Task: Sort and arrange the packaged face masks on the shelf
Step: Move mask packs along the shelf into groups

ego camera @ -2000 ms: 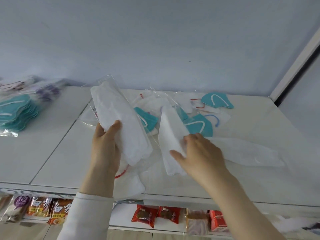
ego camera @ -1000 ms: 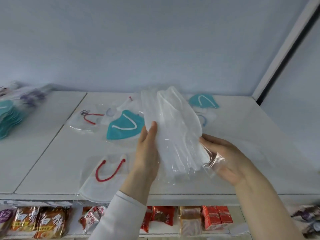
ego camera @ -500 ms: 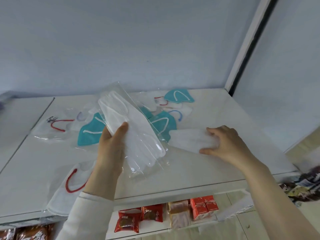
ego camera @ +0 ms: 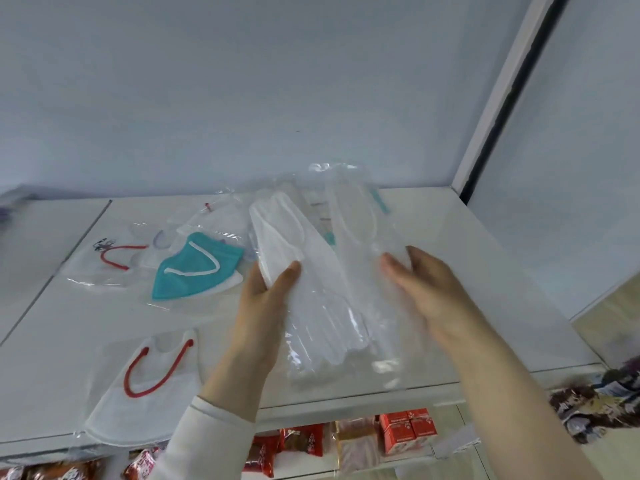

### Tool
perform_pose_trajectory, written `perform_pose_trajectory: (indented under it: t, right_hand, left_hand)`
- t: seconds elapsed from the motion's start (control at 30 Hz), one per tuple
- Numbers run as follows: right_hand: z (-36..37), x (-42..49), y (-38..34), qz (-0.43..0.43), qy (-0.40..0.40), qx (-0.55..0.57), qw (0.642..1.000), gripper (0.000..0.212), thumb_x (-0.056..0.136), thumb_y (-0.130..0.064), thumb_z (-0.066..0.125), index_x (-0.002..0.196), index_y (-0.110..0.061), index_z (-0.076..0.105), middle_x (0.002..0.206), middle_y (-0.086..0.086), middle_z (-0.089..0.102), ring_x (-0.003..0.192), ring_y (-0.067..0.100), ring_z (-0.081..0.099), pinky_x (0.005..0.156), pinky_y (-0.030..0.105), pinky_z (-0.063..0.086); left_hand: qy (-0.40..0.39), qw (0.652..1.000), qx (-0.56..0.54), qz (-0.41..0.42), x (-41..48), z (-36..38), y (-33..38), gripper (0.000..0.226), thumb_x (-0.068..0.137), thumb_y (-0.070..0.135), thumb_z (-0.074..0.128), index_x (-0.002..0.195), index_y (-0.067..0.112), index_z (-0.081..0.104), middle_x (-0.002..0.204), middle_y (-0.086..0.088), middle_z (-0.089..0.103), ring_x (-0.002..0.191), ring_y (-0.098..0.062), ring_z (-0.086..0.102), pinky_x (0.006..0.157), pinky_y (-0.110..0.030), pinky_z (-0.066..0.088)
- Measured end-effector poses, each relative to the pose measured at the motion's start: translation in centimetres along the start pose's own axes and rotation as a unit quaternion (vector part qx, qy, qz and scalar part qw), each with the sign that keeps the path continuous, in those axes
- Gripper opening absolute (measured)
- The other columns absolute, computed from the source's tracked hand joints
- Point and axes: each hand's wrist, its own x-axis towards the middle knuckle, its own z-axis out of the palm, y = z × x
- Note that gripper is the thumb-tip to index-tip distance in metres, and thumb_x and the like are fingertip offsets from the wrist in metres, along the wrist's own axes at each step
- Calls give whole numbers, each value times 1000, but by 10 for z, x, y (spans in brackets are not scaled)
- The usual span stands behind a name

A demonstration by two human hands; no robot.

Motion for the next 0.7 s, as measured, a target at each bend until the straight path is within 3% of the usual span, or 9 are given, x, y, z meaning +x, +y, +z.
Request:
perform_pose_trajectory:
  t: [0.07,0.13,0.27,0.33,0.43,0.57,0.7]
  right_hand:
    - [19,2,9,-12,9,-20,1000,9,85,-22,65,82,-16,59,76,-2,65,72,12,61,68,29,48]
    - [33,3,16,-16,3,-7,1000,12,85,-24,65,91,-18,58,86,-4,68,79,11,65,70,28,52]
    - [51,0,9,-73,-11,18,997,35,82,-27,65,113,-31,48,104,-7,67,90,5,67,74,19,53]
    - [57,-1,0,-118,0,47,992,50,77,-32,64,123,-26,45,109,-10,65,95,2,65,76,15,51]
    - [64,-4,-2,-181,22,91,979,44,80,-32,69,117,-25,45,116,-7,60,102,1,61,79,13,48]
    - [74,-11,18,-180,5,85,980,50,73,-41,60,116,-30,37,125,-5,52,111,2,56,86,15,46]
    - [75,-11,21,-172,-38,107,979,42,81,-25,55,120,-31,41,123,-7,56,109,1,58,84,12,45]
  left_hand:
    - [-30,999,-12,14,-4,8,-1,27,87,22,56,113,17,59,96,-1,73,87,-17,70,67,-26,57]
    - [-51,998,-12,32,-8,14,1,42,78,34,57,117,19,57,101,-1,72,91,-16,70,71,-26,57]
    - [-47,985,87,144,-8,22,14,35,76,39,69,106,33,53,98,12,68,94,-1,65,82,-21,53]
    - [-36,963,159,214,-4,23,25,37,75,43,73,101,37,47,99,15,61,94,6,61,82,-15,48]
    - [-1,932,230,280,0,17,32,49,66,54,63,107,42,40,111,6,54,108,-5,54,90,-19,44]
    - [-6,940,203,276,-9,10,18,45,75,45,56,116,33,41,113,16,52,103,12,51,86,-5,37]
    - [-35,956,154,246,-14,13,12,59,83,44,48,133,13,38,129,0,52,119,-3,50,96,-13,40]
